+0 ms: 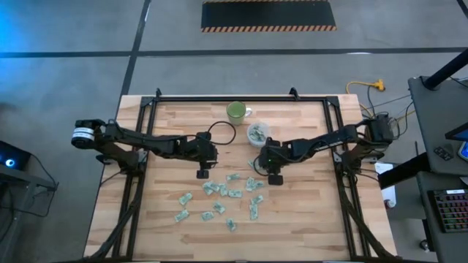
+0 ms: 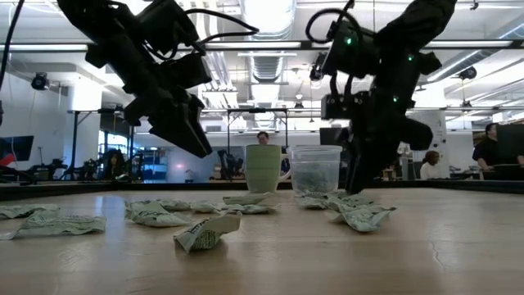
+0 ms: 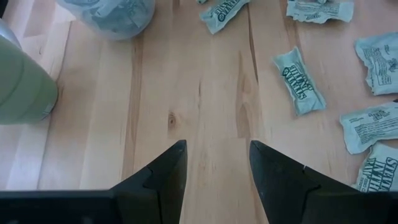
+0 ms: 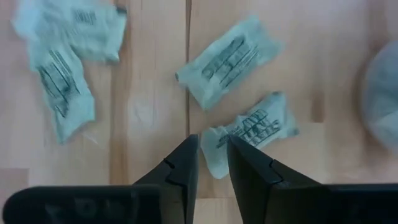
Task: Pick and place Stevia / Truvia into bins
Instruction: Put the stevia packet into the transparent container
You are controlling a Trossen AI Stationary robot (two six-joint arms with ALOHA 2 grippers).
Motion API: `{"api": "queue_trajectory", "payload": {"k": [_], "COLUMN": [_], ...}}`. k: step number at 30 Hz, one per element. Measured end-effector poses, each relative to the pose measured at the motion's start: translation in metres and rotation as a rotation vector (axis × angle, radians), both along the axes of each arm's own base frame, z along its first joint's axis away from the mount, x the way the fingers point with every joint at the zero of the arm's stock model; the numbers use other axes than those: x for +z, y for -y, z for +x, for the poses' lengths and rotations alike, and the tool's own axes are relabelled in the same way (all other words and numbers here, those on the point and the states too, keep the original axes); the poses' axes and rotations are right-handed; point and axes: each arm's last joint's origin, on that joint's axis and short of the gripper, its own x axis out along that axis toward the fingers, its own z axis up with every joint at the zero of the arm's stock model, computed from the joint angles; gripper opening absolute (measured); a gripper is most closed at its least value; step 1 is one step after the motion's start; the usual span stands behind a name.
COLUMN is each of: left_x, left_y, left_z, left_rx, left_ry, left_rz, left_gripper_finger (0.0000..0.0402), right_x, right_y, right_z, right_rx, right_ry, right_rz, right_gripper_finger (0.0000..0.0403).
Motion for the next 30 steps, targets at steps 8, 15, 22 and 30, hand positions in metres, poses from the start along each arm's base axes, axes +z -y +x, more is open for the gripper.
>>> {"api": "queue_trajectory", "payload": {"k": [8, 15, 22, 30], "left_x": [0.0, 0.0, 0.0, 0.0], "left_y": [0.0, 0.0, 0.0, 0.0], "left_z": [0.0, 0.0, 0.0, 0.0], "left_rx": [-0.001, 0.0, -0.001, -0.001], "left_ry": [0.0, 0.0, 0.001, 0.001], "left_rz": [0.0, 0.0, 0.0, 0.0], "left_gripper_finger": [0.0158, 0.0158, 0.0158, 0.0158], "right_x": [-0.004, -0.004, -0.011, -0.012], "right_y": [0.003, 0.003, 0.003, 0.001], "right_z": [0.0, -0.002, -0.003, -0.004], "right_rx": [-0.007, -0.012, -0.055, -0.056], "right_ry": [-0.017, -0.041, -0.066, -0.102], "right_rz": [0.0, 0.001, 0.02, 0.027], "right_gripper_finger": [0.0068, 0.0066, 0.0049, 0.003]}}
